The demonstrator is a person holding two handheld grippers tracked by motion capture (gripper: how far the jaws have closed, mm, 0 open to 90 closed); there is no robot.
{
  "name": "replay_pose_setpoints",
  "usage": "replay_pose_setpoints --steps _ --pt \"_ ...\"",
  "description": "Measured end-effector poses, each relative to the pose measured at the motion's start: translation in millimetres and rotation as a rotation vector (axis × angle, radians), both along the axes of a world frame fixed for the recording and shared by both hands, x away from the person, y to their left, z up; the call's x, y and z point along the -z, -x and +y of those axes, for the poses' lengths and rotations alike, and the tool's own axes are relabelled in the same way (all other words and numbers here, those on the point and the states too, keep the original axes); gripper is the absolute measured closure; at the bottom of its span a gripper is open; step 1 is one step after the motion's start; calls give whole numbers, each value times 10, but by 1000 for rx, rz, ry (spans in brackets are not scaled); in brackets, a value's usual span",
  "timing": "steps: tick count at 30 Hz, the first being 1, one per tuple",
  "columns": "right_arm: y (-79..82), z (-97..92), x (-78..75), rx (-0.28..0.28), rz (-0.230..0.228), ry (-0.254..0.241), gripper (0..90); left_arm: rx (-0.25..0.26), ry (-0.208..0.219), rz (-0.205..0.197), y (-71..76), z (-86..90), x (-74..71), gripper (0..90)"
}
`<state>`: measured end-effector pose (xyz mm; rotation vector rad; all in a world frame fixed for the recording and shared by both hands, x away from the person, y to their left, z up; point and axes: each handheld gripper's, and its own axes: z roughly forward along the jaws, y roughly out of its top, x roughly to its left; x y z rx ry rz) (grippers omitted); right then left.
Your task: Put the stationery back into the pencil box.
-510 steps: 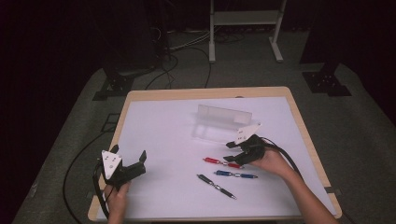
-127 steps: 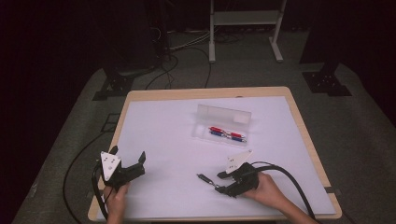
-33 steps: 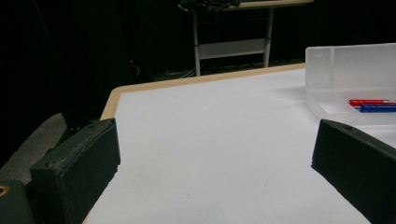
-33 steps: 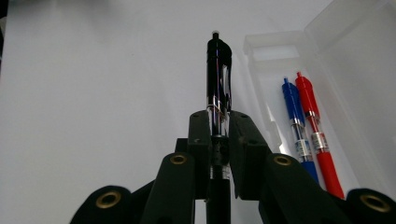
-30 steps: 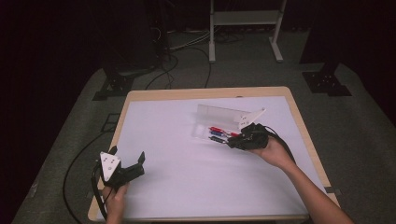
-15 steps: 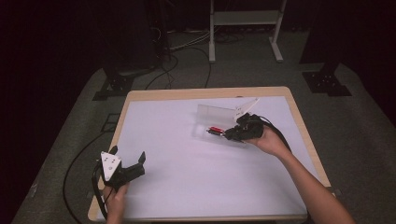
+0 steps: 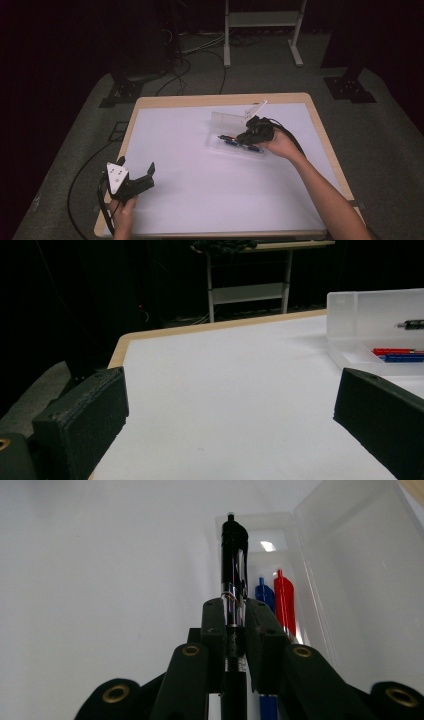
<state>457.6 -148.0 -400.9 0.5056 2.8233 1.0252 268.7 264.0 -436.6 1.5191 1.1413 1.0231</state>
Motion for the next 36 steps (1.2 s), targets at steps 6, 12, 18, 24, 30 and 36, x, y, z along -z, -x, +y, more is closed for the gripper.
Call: replay_pose_setpoints --steps 6,12,18,24,30,36 --pt "-58 -33 90 7 22 0 786 2 -6 0 -1 -12 0 4" --pt "-77 -50 124 2 28 -2 786 1 -7 0 -2 -16 0 4" --pt "-117 -76 200 13 42 0 785 2 -8 -1 -2 -22 0 4" --pt "-154 -72 277 23 60 12 785 0 -8 1 -5 -17 2 4" --pt "-176 -74 311 19 62 17 784 0 -7 0 -4 -19 2 4" --pt "-179 -72 337 20 75 20 784 1 -9 -1 -4 -21 1 4"
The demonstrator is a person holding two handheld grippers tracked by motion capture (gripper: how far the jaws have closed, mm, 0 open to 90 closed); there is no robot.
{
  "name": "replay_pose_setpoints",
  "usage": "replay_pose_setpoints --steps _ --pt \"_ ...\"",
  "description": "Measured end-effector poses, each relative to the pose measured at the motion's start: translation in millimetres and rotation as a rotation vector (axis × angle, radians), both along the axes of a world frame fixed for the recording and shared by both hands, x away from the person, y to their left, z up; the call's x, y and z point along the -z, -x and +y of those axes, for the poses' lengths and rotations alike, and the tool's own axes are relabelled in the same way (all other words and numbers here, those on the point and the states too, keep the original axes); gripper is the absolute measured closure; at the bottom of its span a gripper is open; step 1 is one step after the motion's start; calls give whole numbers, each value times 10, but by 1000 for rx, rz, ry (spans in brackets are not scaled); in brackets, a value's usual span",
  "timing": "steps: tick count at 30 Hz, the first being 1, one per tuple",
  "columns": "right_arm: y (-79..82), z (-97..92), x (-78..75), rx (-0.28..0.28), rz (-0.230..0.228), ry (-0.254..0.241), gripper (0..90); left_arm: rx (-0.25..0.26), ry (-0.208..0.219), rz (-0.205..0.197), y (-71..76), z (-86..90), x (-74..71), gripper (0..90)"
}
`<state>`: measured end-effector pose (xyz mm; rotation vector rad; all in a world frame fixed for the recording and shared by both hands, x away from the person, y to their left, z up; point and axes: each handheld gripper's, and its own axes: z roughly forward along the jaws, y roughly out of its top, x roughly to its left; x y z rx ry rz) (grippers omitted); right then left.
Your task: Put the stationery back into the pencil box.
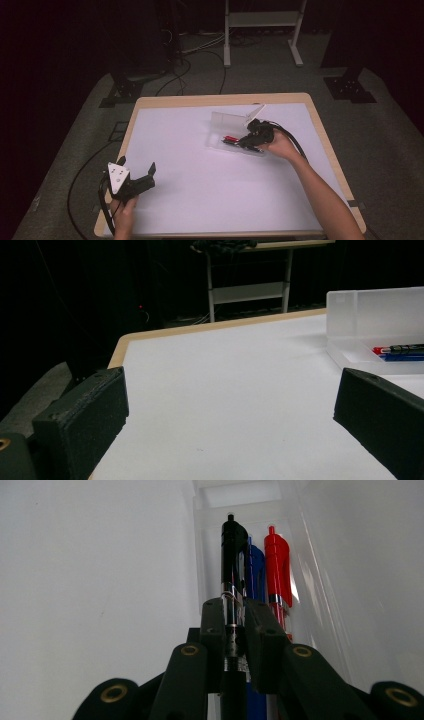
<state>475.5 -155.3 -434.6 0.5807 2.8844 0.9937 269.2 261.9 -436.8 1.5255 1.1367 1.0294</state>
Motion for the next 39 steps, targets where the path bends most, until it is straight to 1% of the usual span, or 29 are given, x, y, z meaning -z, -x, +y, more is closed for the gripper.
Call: replay_pose_setpoints --steps 12,13,16,22,25,26,27,28,29,30,31,32,33,34,35,37,38,39 --pt "-10 22 57 -10 9 8 773 1 -2 3 -3 -5 3 4" --pt "-11 21 58 -9 9 7 751 0 -3 2 -4 -4 3 4" --pt "-17 3 43 2 6 -5 737 2 2 4 -4 -7 3 4" --pt "-3 -36 6 12 8 -17 714 5 -3 3 -3 -29 2 4" --pt "0 -61 -11 15 0 -34 699 3 -3 4 -3 -37 1 3" --pt "6 -70 -17 26 6 -43 684 4 -2 5 -5 -38 1 4" --pt "-3 -96 -19 20 3 -50 666 4 -2 6 -11 -38 2 4" --pt "-3 -96 -19 20 3 -50 666 4 -2 6 -11 -38 2 4" --pt "1 -124 -23 31 15 -68 639 5 4 10 -16 -37 3 4" --pt "1 -124 -23 31 15 -68 639 5 4 10 -16 -37 3 4" --pt "15 -155 -29 47 18 -82 611 4 5 13 -20 -42 6 3" --pt "15 -155 -29 47 18 -82 611 4 5 13 -20 -42 6 4" --pt "22 -191 -36 50 18 -93 594 7 0 11 -23 -50 7 4" --pt "22 -191 -36 50 18 -93 594 7 0 11 -23 -50 7 4" --pt "33 -229 -47 54 10 -100 571 5 -5 8 -24 -58 3 4" --pt "42 -267 -58 59 11 -112 539 3 -5 8 -28 -59 3 4" --pt "42 -267 -58 59 11 -112 539 3 -5 8 -28 -59 3 4" --pt "55 -308 -71 62 12 -124 527 3 -1 11 -30 -58 6 4"
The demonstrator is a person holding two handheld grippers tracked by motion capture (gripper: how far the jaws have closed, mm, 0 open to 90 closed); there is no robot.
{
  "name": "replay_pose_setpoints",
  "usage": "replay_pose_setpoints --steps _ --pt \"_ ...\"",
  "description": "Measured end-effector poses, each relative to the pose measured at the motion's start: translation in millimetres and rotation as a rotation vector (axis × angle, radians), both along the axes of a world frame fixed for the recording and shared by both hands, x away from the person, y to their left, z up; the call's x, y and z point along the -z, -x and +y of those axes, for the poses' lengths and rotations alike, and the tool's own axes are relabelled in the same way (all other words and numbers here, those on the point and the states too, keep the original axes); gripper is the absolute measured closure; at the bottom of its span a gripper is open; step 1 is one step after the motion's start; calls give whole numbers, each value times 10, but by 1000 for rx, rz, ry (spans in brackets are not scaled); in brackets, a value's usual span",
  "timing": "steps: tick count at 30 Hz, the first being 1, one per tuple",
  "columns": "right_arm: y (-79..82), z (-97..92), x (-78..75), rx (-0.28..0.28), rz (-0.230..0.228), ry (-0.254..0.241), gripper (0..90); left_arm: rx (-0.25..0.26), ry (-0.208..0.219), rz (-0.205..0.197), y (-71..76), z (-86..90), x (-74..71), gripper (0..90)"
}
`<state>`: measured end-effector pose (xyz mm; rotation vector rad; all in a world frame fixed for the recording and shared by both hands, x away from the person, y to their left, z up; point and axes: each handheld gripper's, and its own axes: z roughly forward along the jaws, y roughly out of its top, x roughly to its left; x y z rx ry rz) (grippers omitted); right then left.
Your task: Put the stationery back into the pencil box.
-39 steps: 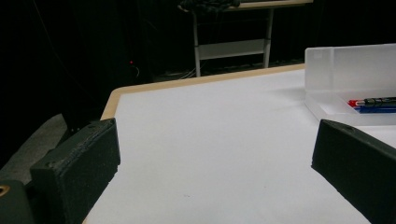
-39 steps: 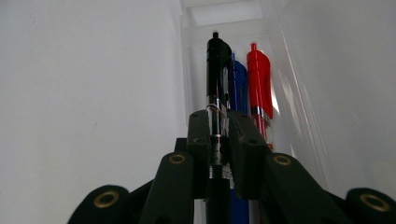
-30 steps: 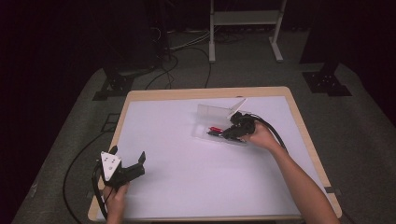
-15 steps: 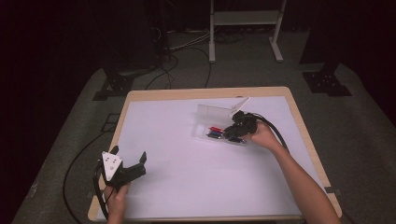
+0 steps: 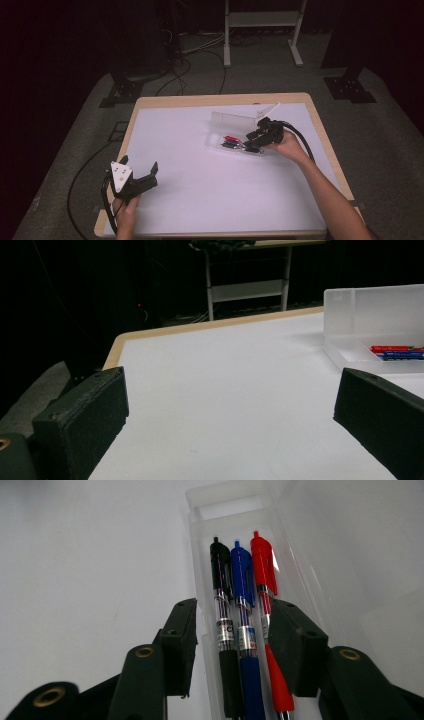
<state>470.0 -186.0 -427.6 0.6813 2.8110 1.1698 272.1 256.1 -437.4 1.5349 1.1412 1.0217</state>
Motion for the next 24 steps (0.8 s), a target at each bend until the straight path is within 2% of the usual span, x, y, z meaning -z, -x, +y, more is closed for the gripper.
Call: replay_pose_setpoints --steps 4,5,7,8,18,24 --pt "29 -61 -22 -2 7 -20 509 4 -8 3 16 -6 4 4" --pt "76 -101 -43 4 -9 -29 505 11 0 4 26 0 14 4" --pt "97 -118 -52 7 -3 -34 495 8 0 5 29 0 11 4" --pt "147 -158 -68 15 -25 -49 492 5 0 -5 37 1 1 4" --pt "325 -357 -117 27 -47 -107 466 6 -11 6 14 -29 11 4" --pt "376 -433 -89 39 -40 -118 444 6 -14 3 20 -34 8 4"
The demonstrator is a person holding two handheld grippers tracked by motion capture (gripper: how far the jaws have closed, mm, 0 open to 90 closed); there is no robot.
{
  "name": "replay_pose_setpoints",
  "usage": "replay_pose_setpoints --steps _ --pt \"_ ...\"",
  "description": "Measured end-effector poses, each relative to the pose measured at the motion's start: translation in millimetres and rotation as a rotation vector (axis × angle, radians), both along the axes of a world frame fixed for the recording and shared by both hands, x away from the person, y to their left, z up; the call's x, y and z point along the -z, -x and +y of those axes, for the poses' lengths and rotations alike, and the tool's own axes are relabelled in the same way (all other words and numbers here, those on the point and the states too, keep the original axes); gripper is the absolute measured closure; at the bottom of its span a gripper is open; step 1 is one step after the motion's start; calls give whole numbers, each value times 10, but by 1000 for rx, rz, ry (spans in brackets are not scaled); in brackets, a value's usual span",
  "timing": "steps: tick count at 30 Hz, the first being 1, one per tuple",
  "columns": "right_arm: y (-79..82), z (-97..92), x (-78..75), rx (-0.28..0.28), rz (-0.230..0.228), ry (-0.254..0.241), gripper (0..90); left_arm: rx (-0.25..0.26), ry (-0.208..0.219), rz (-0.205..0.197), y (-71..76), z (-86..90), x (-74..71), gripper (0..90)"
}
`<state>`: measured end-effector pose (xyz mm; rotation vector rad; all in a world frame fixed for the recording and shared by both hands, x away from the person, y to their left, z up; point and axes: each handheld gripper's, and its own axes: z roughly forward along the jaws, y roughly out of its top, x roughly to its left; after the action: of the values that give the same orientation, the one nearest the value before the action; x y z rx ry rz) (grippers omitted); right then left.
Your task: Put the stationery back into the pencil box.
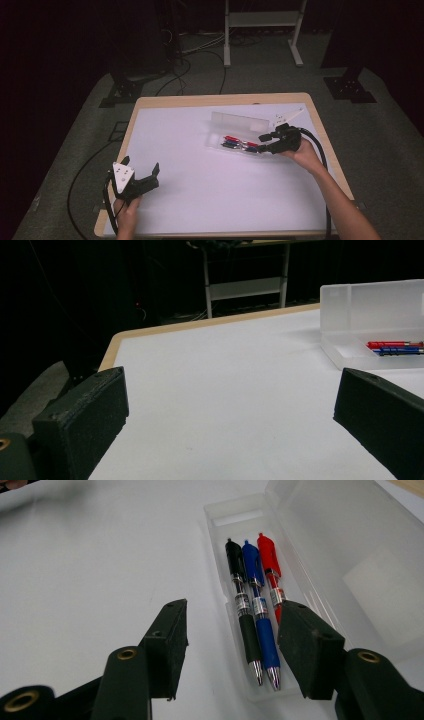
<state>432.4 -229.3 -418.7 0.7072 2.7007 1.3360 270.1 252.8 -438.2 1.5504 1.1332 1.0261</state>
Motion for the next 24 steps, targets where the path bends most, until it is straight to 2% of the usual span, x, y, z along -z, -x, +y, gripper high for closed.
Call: replay_pose_setpoints --steps 11,16,24 --pt "134 -85 19 3 6 -6 395 -2 -4 1 4 9 -4 4" --pt "233 -116 8 15 -13 1 344 -4 -3 0 4 11 -4 4" --pt "354 -152 45 17 -9 6 316 -4 -10 0 8 0 -4 4"
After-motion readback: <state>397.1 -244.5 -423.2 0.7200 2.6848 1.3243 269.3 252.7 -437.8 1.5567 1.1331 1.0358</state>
